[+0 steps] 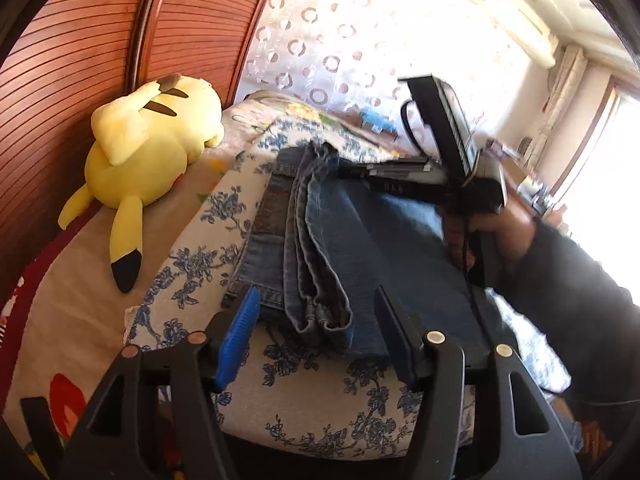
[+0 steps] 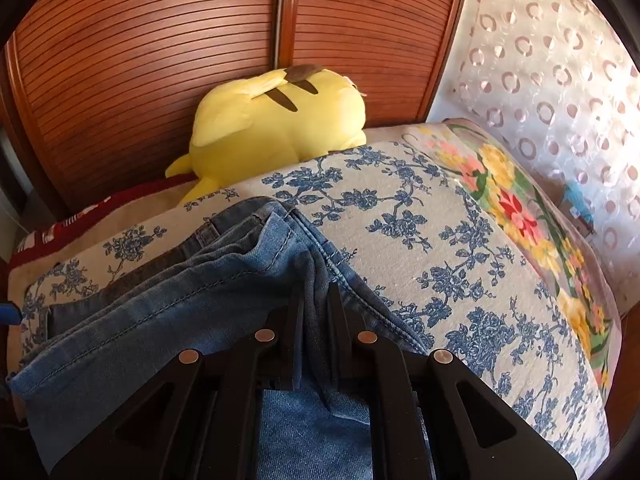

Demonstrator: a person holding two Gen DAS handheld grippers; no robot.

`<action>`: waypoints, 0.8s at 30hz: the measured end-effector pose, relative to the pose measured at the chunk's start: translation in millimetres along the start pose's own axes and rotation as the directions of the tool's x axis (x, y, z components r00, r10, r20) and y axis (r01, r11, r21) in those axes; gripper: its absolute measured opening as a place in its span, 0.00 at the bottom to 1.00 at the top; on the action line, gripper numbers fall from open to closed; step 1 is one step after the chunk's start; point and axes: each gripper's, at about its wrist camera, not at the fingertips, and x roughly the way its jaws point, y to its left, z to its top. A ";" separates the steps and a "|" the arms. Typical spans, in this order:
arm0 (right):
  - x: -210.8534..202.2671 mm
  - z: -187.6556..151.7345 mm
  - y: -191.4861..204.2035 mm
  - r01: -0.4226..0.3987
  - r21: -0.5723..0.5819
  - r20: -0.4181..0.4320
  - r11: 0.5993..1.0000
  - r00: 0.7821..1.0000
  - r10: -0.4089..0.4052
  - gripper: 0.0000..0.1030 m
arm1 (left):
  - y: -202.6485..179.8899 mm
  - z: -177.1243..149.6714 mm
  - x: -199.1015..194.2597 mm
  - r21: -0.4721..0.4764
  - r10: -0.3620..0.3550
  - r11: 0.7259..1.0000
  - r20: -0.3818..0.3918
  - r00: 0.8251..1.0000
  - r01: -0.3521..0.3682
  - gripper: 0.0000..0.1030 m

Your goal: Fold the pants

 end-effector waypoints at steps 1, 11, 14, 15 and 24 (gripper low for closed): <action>-0.1 0.0 0.0 0.000 0.000 0.001 1.000 1.000 0.000 0.07 | -0.3 -1.4 5.5 0.006 0.025 1.000 -0.018 1.000 -0.025 0.58; -10.0 -0.4 -2.3 -0.019 0.012 0.051 1.000 0.999 0.018 0.07 | 1.4 -11.5 19.9 -0.002 -0.005 1.000 -0.059 0.998 0.005 0.23; -14.9 -0.2 -3.1 -0.026 0.019 0.077 0.999 0.997 0.024 0.06 | -6.0 -10.9 13.1 0.029 -0.011 1.000 -0.031 0.999 0.012 0.12; -16.9 0.1 -2.8 -0.026 0.021 0.087 0.999 0.996 0.024 0.06 | -7.8 -10.8 11.3 0.039 -0.009 0.999 -0.021 1.000 0.010 0.11; -47.4 12.1 -5.7 -0.002 0.036 0.204 0.999 0.979 -0.006 0.05 | -11.8 8.9 -10.7 0.063 -0.040 0.997 0.076 0.996 0.035 0.10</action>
